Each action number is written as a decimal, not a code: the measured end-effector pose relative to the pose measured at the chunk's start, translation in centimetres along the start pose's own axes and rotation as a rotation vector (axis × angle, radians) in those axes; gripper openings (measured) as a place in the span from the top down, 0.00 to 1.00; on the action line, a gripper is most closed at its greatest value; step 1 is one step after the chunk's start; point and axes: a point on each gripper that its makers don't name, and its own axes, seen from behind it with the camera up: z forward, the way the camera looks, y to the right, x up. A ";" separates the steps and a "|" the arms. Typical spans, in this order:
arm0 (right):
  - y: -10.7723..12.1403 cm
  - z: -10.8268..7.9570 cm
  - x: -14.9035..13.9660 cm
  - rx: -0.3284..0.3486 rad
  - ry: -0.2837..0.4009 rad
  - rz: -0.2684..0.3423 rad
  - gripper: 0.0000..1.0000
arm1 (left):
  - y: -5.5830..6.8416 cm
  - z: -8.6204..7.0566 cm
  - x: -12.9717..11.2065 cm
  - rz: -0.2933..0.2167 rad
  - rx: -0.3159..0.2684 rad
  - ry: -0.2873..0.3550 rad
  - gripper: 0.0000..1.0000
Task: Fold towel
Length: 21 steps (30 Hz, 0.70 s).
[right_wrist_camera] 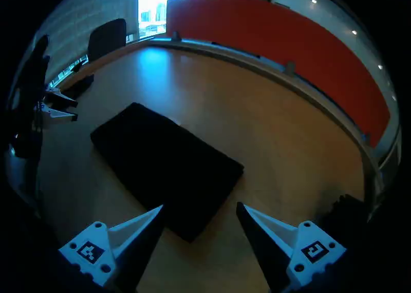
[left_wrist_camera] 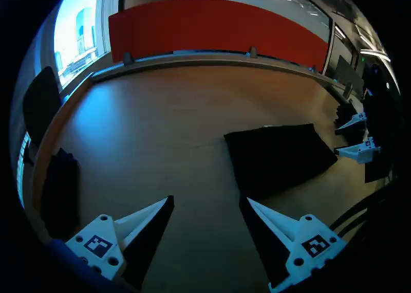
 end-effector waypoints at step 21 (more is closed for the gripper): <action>-2.0 0.0 -4.0 0.068 -0.080 -0.029 0.11 | -0.7 -2.0 -3.2 -0.038 0.020 -0.027 0.06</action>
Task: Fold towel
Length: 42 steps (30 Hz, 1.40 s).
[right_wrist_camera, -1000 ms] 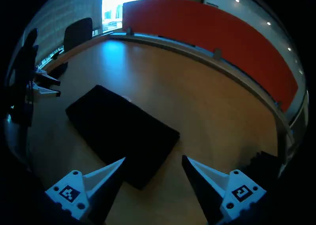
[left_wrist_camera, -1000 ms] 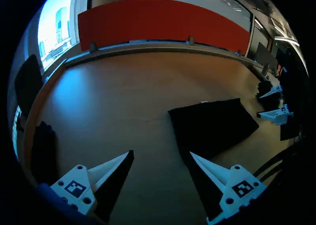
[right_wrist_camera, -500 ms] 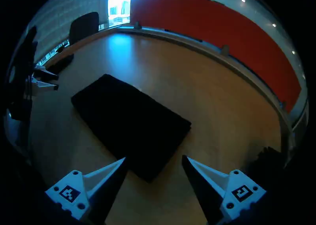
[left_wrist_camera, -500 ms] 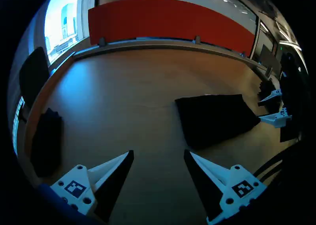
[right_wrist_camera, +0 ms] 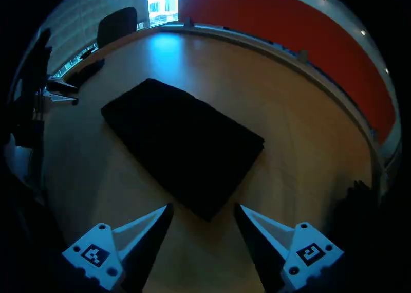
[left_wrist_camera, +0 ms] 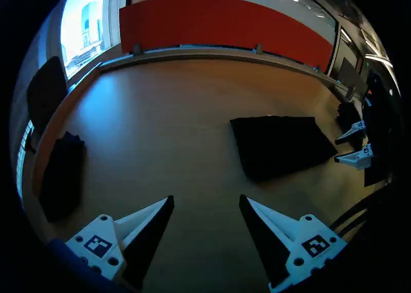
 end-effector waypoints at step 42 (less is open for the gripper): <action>0.1 0.4 -1.0 0.020 -0.021 0.026 0.76 | -1.4 -1.6 -2.0 -0.006 0.017 -0.020 0.06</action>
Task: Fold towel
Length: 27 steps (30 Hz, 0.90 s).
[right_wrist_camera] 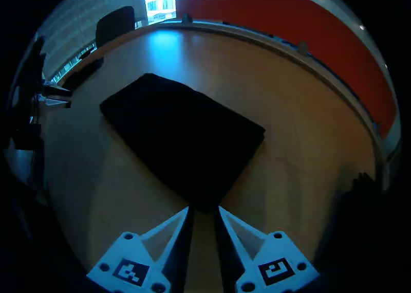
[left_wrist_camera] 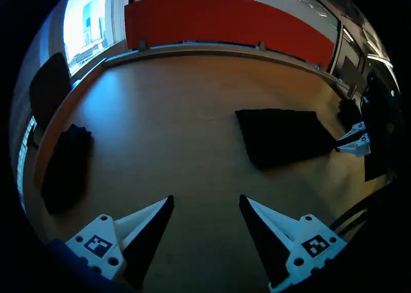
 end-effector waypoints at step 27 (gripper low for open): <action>-0.2 -1.6 3.1 -0.009 0.055 -0.052 0.94 | -0.6 -0.5 -0.1 -0.011 0.004 0.009 0.06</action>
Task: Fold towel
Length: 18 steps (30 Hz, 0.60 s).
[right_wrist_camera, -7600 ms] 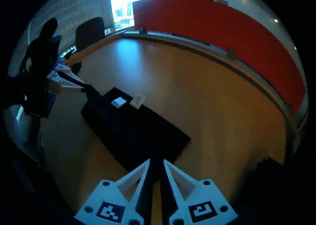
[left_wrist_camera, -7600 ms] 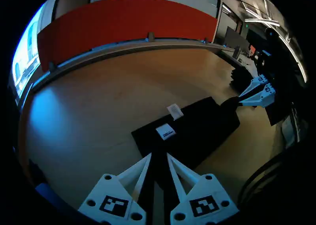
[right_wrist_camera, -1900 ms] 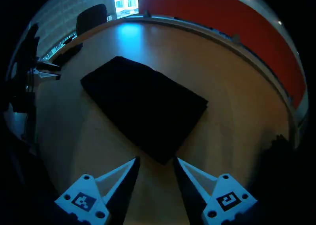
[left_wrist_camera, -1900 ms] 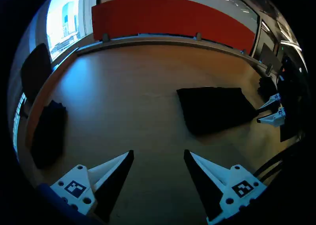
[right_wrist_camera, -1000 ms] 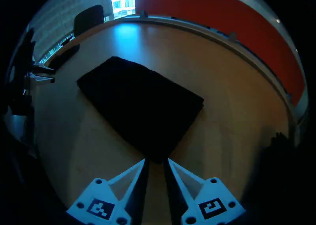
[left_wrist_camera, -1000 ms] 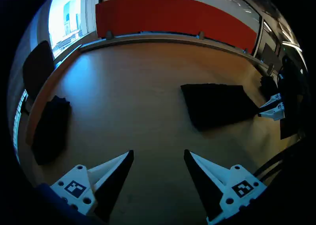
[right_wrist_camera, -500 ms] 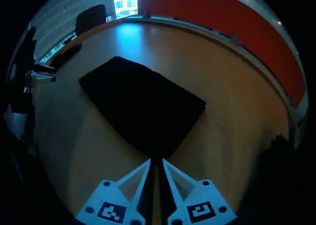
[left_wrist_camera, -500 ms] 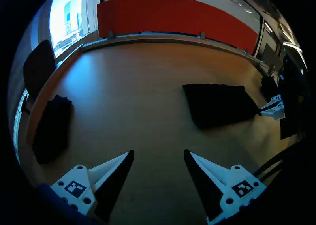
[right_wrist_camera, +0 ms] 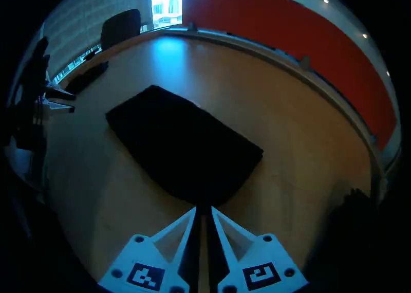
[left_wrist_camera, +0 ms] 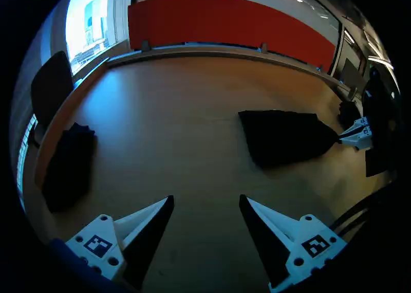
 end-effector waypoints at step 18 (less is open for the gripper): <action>-1.2 -2.4 9.9 0.012 0.137 -0.118 0.94 | -0.7 -0.6 -0.3 -0.018 0.022 0.007 0.06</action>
